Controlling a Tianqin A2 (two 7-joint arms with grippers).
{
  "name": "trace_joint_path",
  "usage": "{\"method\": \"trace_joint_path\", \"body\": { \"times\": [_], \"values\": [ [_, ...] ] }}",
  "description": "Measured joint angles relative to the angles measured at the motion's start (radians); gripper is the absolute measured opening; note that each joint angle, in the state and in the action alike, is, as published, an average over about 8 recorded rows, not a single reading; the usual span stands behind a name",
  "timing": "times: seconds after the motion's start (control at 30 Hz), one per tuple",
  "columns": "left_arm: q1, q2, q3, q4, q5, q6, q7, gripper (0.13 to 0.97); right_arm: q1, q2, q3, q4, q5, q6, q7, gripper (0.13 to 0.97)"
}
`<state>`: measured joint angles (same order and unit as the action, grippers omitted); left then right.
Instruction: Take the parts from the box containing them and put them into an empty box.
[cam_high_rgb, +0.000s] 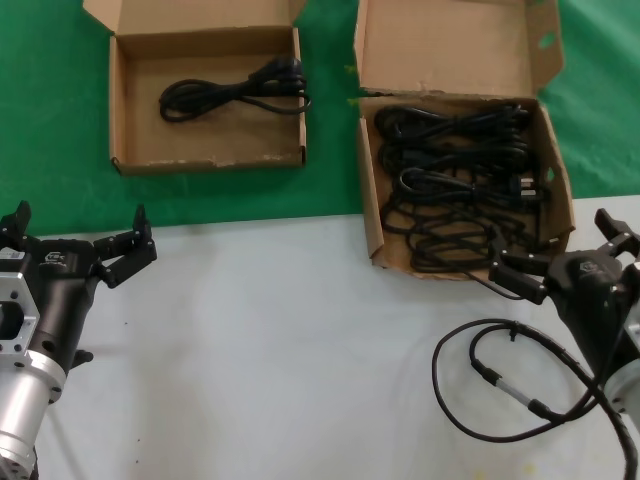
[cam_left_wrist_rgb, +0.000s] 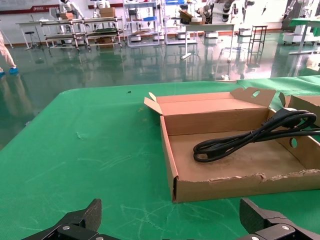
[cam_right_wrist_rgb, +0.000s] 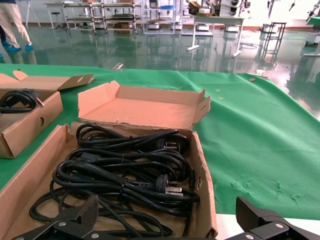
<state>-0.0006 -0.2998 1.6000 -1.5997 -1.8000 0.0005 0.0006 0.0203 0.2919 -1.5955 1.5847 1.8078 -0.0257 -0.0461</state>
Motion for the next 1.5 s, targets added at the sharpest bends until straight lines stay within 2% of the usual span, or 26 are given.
{"method": "trace_joint_path", "body": {
  "times": [1.5],
  "values": [
    [0.0,0.0,0.0,0.0,0.0,0.0,0.0,0.966,0.0,0.0,0.0,0.0,0.0,0.0,0.0,0.966]
  ]
}}
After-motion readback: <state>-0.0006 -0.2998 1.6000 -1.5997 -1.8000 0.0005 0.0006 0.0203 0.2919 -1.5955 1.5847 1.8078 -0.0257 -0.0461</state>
